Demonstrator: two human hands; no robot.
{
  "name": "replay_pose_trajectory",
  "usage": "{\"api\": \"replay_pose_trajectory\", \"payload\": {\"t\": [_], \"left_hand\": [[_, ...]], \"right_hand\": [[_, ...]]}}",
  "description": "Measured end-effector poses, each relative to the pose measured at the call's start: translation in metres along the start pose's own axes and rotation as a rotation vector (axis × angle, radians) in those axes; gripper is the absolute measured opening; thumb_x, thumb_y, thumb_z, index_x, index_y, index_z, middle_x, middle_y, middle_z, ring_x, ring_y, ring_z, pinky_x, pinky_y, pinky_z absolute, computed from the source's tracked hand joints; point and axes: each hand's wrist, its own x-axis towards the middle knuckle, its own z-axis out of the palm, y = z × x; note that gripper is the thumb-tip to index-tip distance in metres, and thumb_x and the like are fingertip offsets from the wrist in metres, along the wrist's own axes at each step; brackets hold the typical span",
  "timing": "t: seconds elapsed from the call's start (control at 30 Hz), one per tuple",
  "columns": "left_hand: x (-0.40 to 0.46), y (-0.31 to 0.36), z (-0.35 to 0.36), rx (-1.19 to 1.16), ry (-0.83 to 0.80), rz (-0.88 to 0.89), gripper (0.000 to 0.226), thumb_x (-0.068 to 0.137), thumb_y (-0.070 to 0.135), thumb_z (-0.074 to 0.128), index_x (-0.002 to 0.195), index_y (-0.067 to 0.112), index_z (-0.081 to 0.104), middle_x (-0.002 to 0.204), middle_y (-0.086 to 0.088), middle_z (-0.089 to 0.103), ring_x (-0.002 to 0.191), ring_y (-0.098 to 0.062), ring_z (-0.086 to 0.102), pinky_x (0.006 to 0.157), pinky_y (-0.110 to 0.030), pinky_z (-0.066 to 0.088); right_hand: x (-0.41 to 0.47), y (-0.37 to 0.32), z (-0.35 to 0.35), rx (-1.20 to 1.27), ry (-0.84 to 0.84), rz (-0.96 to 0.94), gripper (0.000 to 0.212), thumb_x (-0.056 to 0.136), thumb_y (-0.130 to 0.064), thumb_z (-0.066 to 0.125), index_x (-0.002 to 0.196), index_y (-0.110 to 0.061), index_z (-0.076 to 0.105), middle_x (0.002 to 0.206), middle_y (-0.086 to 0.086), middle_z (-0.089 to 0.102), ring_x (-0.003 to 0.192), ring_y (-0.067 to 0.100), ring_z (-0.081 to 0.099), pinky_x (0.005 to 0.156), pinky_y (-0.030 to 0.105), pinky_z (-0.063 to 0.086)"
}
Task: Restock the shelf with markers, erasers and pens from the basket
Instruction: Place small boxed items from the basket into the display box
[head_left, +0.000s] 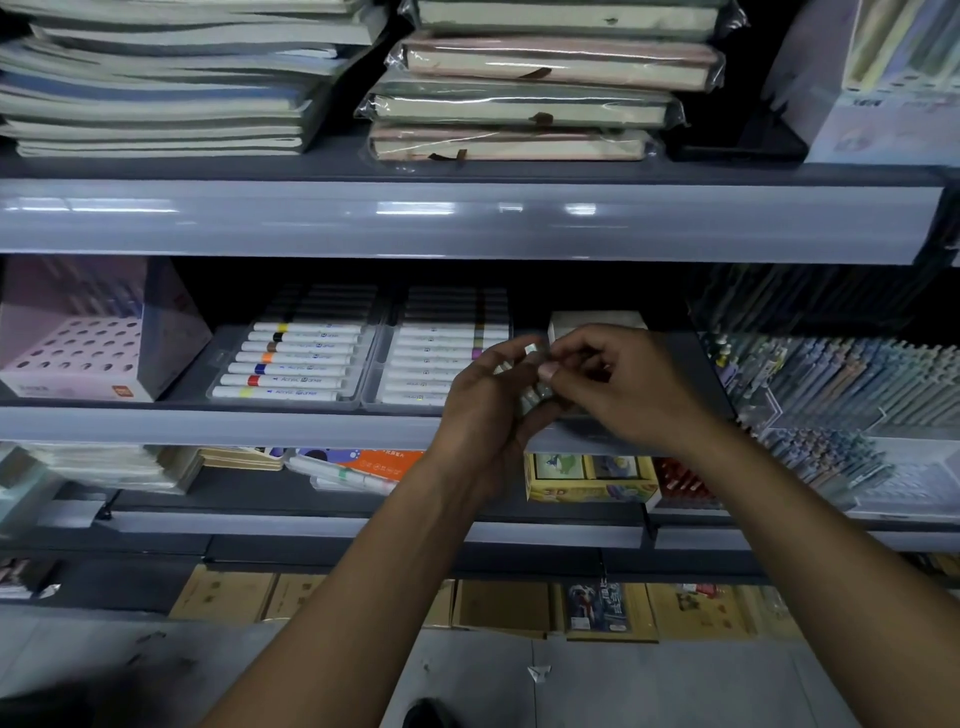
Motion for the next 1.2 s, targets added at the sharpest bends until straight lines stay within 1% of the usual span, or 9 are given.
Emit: {"api": "replay_pose_trajectory", "payload": {"t": [0.13,0.4,0.63,0.73,0.83,0.9,1.03,1.13,1.2], "left_hand": [[0.002,0.000,0.002,-0.016,0.026,0.023,0.022,0.108,0.006,0.052,0.122,0.008,0.068,0.113,-0.021,0.077,0.103,-0.030,0.078,0.074,-0.034,0.064],[0.004,0.000,0.005,0.056,0.016,0.051,0.031,0.110,0.002,0.043,0.130,0.008,0.065,0.107,-0.015,0.080,0.097,-0.025,0.079,0.073,-0.032,0.064],[0.009,-0.002,0.005,0.212,0.040,0.132,0.036,0.108,-0.004,0.041,0.123,0.011,0.070,0.115,-0.022,0.072,0.103,-0.030,0.072,0.081,-0.037,0.065],[0.012,-0.005,0.003,0.244,0.035,0.155,0.038,0.107,-0.007,0.041,0.122,0.011,0.069,0.115,-0.023,0.073,0.110,-0.033,0.073,0.084,-0.038,0.063],[0.014,-0.008,0.002,0.303,0.031,0.184,0.042,0.104,-0.012,0.037,0.113,0.012,0.070,0.090,-0.015,0.071,0.086,-0.028,0.071,0.072,-0.032,0.062],[0.017,-0.011,0.002,0.404,0.073,0.208,0.044,0.105,-0.010,0.034,0.102,0.016,0.070,0.066,-0.005,0.061,0.060,-0.018,0.056,0.052,-0.026,0.051],[0.021,-0.020,-0.001,0.606,0.097,0.247,0.031,0.108,0.006,0.043,0.099,0.018,0.069,0.048,0.012,0.047,0.044,-0.006,0.036,0.041,-0.019,0.028],[0.021,-0.025,-0.004,0.883,0.046,0.383,0.021,0.102,0.007,0.060,0.108,0.024,0.071,0.065,0.007,0.063,0.047,-0.004,0.045,0.046,-0.021,0.037],[0.022,-0.029,-0.005,1.082,0.016,0.472,0.019,0.098,0.013,0.069,0.111,0.027,0.074,0.084,0.003,0.071,0.056,-0.001,0.056,0.052,-0.010,0.040]], "right_hand": [[0.001,0.004,0.000,0.020,0.031,-0.022,0.044,0.071,-0.065,0.074,0.104,-0.035,0.075,0.092,-0.018,0.069,0.085,0.008,0.068,0.074,0.029,0.060],[0.001,0.003,-0.002,-0.050,0.037,-0.055,0.035,0.074,-0.052,0.065,0.105,-0.036,0.071,0.096,-0.015,0.064,0.088,0.007,0.064,0.080,0.043,0.060],[0.003,0.010,-0.004,-0.056,0.043,-0.027,0.027,0.071,-0.056,0.059,0.092,-0.039,0.057,0.094,-0.020,0.064,0.086,0.001,0.065,0.075,0.035,0.059],[0.004,0.017,-0.006,-0.012,0.078,-0.023,0.023,0.074,-0.051,0.064,0.093,-0.040,0.055,0.094,-0.020,0.066,0.079,0.001,0.065,0.064,0.019,0.050],[0.007,0.022,-0.012,0.019,0.124,-0.020,0.024,0.083,-0.028,0.075,0.099,-0.039,0.060,0.092,-0.020,0.067,0.085,0.000,0.066,0.067,0.010,0.046],[0.010,0.027,-0.018,0.020,0.123,0.009,0.026,0.086,-0.016,0.075,0.104,-0.032,0.066,0.090,-0.017,0.068,0.086,0.002,0.066,0.072,0.015,0.048],[0.016,0.034,-0.033,-0.035,0.091,0.064,0.022,0.093,-0.017,0.071,0.112,-0.028,0.076,0.098,-0.014,0.072,0.087,0.002,0.066,0.077,0.018,0.050],[0.018,0.041,-0.040,-0.051,0.090,0.080,0.021,0.093,-0.019,0.072,0.111,-0.028,0.079,0.082,-0.026,0.072,0.060,-0.002,0.063,0.057,0.012,0.046],[0.019,0.045,-0.042,-0.084,0.092,0.086,0.020,0.090,-0.014,0.074,0.102,-0.029,0.080,0.067,-0.035,0.066,0.040,-0.001,0.052,0.043,0.009,0.037]]}}
